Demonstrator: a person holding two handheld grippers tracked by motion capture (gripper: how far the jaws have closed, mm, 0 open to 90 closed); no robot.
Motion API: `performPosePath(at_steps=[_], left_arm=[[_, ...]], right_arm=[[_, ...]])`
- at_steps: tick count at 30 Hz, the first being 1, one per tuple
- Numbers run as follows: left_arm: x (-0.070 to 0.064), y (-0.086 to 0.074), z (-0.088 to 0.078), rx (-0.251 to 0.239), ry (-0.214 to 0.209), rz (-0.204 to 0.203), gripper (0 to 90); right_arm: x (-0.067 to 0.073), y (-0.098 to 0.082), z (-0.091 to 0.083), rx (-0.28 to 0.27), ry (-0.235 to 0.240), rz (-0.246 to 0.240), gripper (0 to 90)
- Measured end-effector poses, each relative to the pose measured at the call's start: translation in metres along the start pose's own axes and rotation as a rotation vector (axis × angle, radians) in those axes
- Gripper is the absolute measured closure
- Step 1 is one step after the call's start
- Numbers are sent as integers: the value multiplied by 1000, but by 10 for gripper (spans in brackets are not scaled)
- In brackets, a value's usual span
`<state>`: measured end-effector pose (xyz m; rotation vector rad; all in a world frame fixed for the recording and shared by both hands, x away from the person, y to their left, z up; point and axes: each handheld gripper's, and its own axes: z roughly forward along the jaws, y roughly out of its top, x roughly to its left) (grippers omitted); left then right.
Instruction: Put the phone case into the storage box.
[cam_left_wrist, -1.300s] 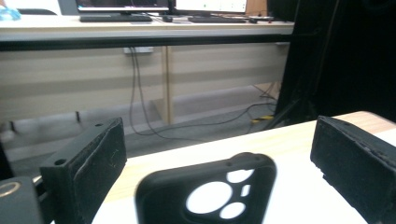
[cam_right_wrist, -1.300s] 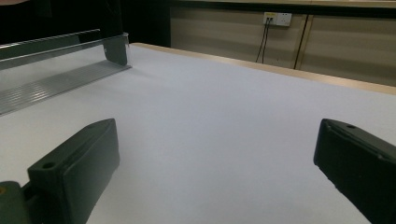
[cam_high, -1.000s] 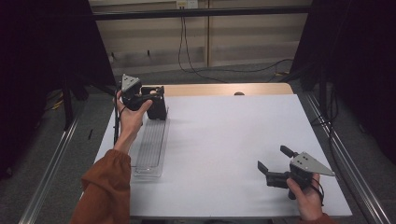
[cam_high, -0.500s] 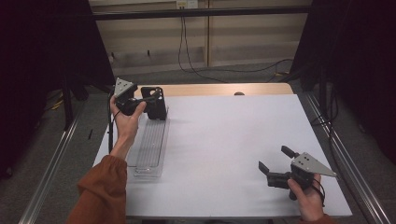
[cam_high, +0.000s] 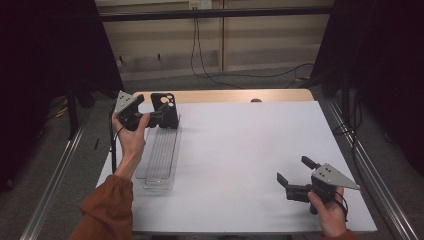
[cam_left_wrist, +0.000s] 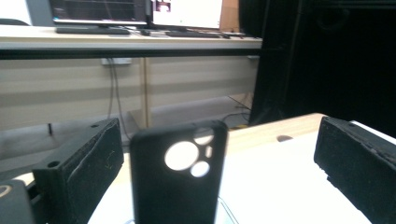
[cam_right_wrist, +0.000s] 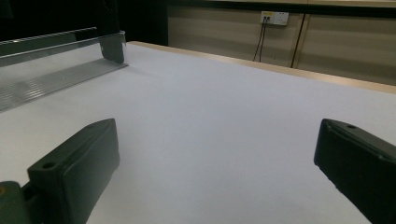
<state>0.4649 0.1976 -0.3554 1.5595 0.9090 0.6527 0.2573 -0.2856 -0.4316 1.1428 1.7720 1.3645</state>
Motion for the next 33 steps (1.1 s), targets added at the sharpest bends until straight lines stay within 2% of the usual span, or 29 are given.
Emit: performPosePath(at_steps=[3,4,7,10,12,13,14,15,17,18,20,27,29,31,33], left_arm=[[1,-1,-5,-6,-11,-18,16],[0,-1,-8,-6,-9,-12,16],[-2,-1,-15,2,-41,-9,16],[-5,-3,-22,-12,-47,-5,16],[-6,-4,-26,-24,-79,-12,15],[-7,-5,-28,-18,-78,-22,15],[-10,-5,-32,-18,-71,-55,15],[-13,-6,-35,-16,-74,-63,15],[-18,-7,-41,-14,-93,-22,18],[-19,-8,-43,-18,-90,-17,22],[-21,-10,-47,-29,-104,-33,22],[-25,-21,-57,-22,-86,4,24],[-25,-24,-60,-27,-77,3,24],[-23,-25,-63,-27,-85,-19,24],[-23,-27,-68,-30,-80,-5,24]], right_arm=[[-1,0,0,-1,-3,1,0],[-1,0,-1,-1,-5,3,0],[-2,0,-1,-2,-11,9,0],[-1,0,-1,-4,-13,11,0],[-1,0,-1,-6,-12,12,0],[-1,0,-1,-4,-12,11,0],[-1,0,-1,-5,-12,12,0],[-1,0,-1,-6,-11,13,0],[-2,0,-1,-9,-11,9,0],[-2,0,-1,-8,-14,13,0],[-3,0,-1,-7,-15,12,0],[-2,0,-1,-8,-18,11,0],[-2,0,-1,-9,-24,10,0],[-3,0,-2,-9,-22,7,0],[-2,0,-2,-11,-27,6,0]])
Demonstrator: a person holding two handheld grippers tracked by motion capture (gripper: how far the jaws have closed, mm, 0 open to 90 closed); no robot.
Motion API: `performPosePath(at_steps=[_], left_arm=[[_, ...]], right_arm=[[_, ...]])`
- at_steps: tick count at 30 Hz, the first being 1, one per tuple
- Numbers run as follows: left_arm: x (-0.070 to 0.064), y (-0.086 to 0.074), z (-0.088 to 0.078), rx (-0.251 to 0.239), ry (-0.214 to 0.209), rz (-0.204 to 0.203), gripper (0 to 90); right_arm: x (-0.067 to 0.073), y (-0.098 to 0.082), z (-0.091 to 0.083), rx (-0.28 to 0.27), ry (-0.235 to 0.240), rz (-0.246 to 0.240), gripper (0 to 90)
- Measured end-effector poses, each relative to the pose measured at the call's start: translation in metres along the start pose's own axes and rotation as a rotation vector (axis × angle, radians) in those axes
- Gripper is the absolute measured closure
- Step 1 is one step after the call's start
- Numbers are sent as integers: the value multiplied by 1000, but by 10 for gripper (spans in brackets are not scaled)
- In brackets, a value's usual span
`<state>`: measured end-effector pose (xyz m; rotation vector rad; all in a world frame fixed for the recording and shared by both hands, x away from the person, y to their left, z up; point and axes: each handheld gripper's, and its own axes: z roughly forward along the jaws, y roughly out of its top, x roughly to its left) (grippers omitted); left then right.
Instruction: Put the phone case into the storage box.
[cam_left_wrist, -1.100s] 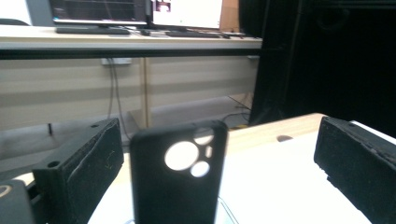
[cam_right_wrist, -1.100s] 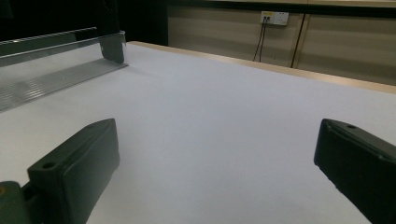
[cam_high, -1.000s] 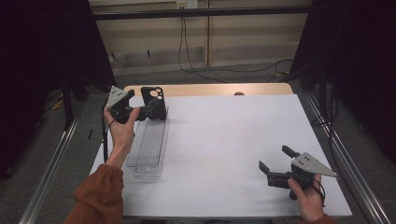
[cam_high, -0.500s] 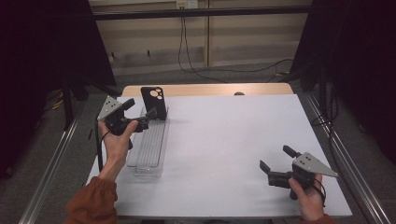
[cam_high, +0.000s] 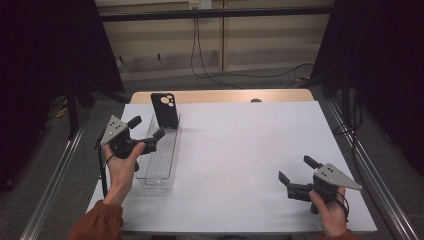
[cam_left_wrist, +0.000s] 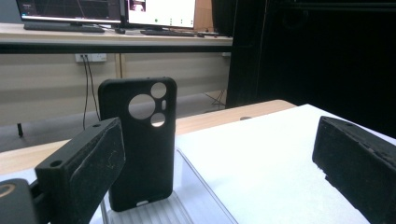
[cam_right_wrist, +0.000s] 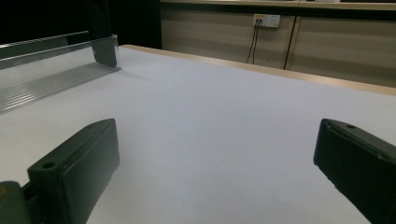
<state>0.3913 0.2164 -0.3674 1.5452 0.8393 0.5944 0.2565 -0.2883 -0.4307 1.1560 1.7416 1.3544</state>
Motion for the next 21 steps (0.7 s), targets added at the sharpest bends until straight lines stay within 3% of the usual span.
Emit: performPosePath(at_steps=[2,5,6,8,10,21], left_arm=[[-1,-1,-6,-1,5,11,26],[-1,-4,-16,-14,11,-7,26],[-1,-5,-19,-12,21,9,27],[0,-7,-24,-5,23,-10,29],[1,-11,-28,1,33,9,29],[-6,-31,-53,19,52,18,29]], right_arm=[[0,0,-1,-5,0,3,0],[0,0,-1,-4,-1,2,0],[0,0,-1,-2,-4,0,0],[1,1,-1,-7,1,4,0],[1,1,-1,-6,2,-1,0],[1,1,-3,-8,-3,2,0]])
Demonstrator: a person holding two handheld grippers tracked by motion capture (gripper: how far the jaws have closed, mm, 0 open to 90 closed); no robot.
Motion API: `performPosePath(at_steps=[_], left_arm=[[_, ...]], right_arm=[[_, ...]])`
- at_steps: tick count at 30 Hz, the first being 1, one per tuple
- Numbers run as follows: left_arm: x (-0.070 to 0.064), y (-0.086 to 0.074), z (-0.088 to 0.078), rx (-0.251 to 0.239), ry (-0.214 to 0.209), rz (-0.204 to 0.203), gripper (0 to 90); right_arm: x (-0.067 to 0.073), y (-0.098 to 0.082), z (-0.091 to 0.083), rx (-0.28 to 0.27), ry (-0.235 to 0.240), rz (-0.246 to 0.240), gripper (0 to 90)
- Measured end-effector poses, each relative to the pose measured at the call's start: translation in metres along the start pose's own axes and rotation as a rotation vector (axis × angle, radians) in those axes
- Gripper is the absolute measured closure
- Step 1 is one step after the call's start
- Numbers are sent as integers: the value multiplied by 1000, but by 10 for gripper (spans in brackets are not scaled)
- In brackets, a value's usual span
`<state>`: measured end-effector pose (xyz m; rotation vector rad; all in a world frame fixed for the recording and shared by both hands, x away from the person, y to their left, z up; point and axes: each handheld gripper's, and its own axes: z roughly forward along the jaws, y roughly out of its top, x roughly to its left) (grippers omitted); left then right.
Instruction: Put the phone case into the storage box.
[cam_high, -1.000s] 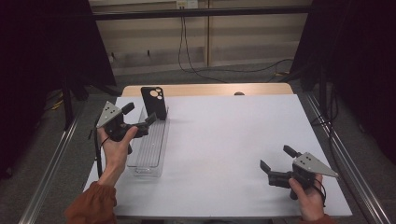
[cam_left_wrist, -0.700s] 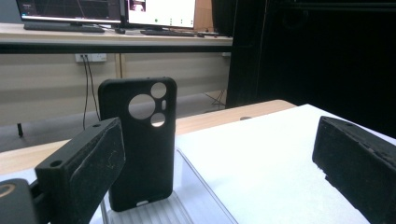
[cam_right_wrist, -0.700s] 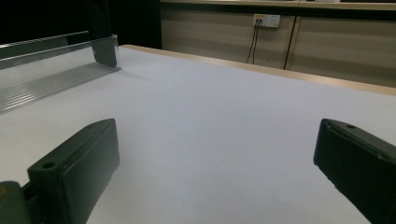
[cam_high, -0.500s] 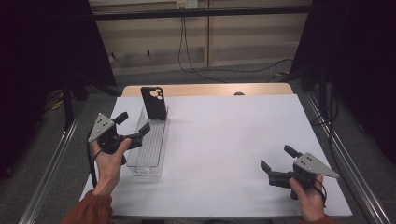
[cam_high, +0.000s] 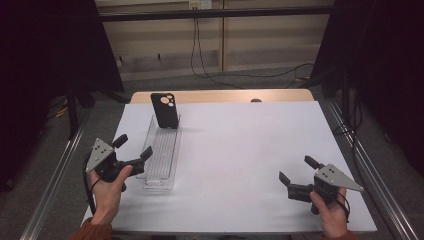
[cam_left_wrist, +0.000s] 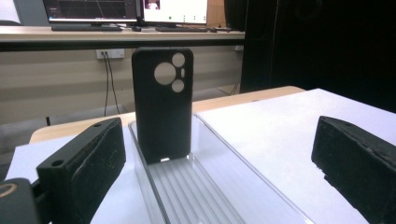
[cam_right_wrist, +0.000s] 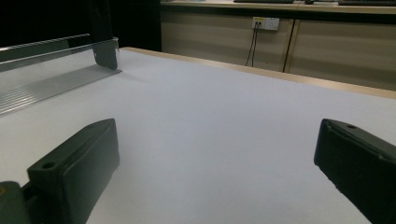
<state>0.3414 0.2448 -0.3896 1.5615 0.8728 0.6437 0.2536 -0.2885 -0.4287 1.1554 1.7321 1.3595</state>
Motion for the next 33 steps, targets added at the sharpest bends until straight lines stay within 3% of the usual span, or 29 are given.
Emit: performPosePath(at_steps=[10,14,16,19,21,22,26,28,33], left_arm=[[-12,-19,-13,10,-19,-2,41],[-16,-24,-18,16,-26,17,40],[-17,-27,-20,15,-37,3,33],[-18,-31,-24,30,-21,8,33],[-20,-34,-26,27,-14,-12,33],[-19,-34,-28,35,-12,0,33],[-22,-38,-31,41,-24,-24,33],[-24,-39,-34,41,-15,3,31],[-25,-44,-37,52,-9,0,35]], right_arm=[[-1,-1,-6,-10,-11,-1,0],[0,-2,-9,-12,-15,3,0],[-1,-3,-10,-12,-16,4,0],[-2,-4,-12,-12,-22,4,0],[-3,-4,-13,-11,-28,6,0],[-3,-5,-13,-9,-31,5,0],[-5,-7,-17,-10,-41,10,0],[-5,-8,-19,-10,-46,12,0],[-5,-9,-20,-7,-46,8,0]])
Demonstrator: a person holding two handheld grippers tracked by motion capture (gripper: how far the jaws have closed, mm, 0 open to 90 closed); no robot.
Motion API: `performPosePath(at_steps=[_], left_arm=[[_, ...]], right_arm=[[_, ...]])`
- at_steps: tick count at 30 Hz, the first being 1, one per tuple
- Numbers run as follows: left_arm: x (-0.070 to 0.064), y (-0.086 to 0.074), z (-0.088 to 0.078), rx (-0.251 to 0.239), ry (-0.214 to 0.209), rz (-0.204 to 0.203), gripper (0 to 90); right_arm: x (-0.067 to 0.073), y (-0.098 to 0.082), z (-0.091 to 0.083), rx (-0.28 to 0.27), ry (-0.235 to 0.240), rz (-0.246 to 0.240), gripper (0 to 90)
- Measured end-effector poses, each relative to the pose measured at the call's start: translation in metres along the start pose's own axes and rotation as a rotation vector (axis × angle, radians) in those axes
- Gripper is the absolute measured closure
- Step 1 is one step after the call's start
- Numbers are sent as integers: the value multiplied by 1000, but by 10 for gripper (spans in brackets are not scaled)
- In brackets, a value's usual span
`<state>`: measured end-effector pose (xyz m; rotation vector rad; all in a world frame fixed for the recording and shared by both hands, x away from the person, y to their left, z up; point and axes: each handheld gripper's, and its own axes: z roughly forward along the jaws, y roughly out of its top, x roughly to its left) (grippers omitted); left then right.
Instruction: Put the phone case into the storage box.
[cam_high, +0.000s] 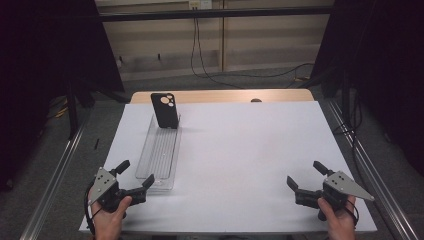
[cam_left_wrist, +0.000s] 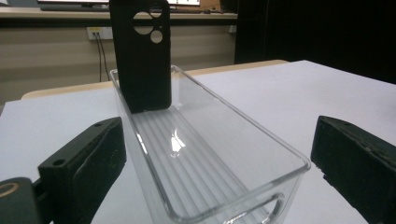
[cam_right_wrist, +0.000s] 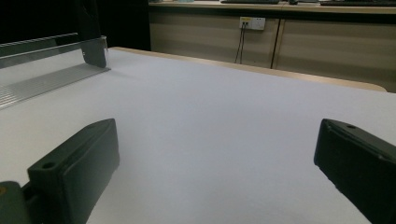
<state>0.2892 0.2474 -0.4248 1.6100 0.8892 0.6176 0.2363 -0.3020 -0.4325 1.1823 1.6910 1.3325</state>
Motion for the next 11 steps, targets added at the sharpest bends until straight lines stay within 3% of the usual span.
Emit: performPosePath(at_steps=[11], left_arm=[[4,1,0,6,6,-10,34]], right_arm=[[0,-1,0,-4,9,-6,0]])
